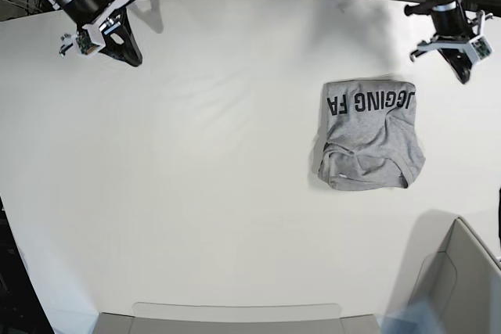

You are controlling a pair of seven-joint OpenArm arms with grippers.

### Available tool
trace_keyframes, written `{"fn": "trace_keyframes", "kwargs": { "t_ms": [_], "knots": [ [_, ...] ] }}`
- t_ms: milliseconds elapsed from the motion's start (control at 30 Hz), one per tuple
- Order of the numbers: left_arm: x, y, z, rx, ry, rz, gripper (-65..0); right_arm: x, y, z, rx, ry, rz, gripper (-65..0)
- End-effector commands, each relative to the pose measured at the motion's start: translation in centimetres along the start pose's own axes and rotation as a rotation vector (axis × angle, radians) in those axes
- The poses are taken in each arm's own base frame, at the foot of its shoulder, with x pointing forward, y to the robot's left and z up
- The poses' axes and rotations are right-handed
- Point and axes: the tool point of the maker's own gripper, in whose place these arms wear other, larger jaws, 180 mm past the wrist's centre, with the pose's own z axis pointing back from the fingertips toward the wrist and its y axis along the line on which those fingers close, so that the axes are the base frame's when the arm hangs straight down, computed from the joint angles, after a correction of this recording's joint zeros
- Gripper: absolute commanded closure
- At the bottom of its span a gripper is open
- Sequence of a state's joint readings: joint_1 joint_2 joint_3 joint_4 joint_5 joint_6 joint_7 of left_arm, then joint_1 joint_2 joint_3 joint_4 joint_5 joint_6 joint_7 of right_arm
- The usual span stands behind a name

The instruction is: Fold the T-shirt properly

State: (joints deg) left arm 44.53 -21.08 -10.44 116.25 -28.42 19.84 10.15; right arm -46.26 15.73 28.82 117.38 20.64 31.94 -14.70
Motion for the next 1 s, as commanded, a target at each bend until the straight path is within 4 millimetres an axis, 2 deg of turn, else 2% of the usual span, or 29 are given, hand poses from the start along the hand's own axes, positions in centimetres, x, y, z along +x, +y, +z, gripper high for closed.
{"fn": "trace_keyframes", "kwargs": {
  "t_ms": [0,133,233,400,467,633,733,867,967],
  "knots": [
    [0.7,0.4,0.7,0.005,-0.037,-0.033,0.0,0.1,0.6,0.8,0.014,-0.011,-0.009,0.0],
    [-3.3,0.8,3.4,-0.016,0.097,-0.083,0.0,-3.2,2.5,3.1,0.040,0.105,-0.071,0.0],
    [-5.1,1.6,5.0,-0.018,0.167,-0.114,0.0,-5.0,3.4,4.5,0.051,0.172,-0.098,0.0],
    [-9.2,4.1,8.6,0.008,0.352,-0.179,0.0,-8.7,5.8,7.1,0.093,0.329,-0.161,0.0],
    [-11.1,4.6,10.1,0.012,0.452,-0.191,0.0,-11.9,6.9,8.3,0.128,0.455,-0.194,0.0],
    [-16.9,4.8,14.0,-0.007,0.683,-0.219,0.0,-20.7,7.9,11.5,0.156,0.658,-0.330,0.0],
    [-20.8,5.9,15.6,0.007,0.785,-0.258,0.0,-24.8,9.0,11.8,0.183,0.729,-0.380,0.0],
    [-24.7,5.1,14.9,-0.004,0.847,-0.280,0.0,-29.7,10.0,10.8,0.205,0.817,-0.439,0.0],
    [-27.1,4.8,15.3,-0.018,0.896,-0.309,0.0,-32.2,9.8,10.0,0.206,0.872,-0.468,0.0]
  ]
}}
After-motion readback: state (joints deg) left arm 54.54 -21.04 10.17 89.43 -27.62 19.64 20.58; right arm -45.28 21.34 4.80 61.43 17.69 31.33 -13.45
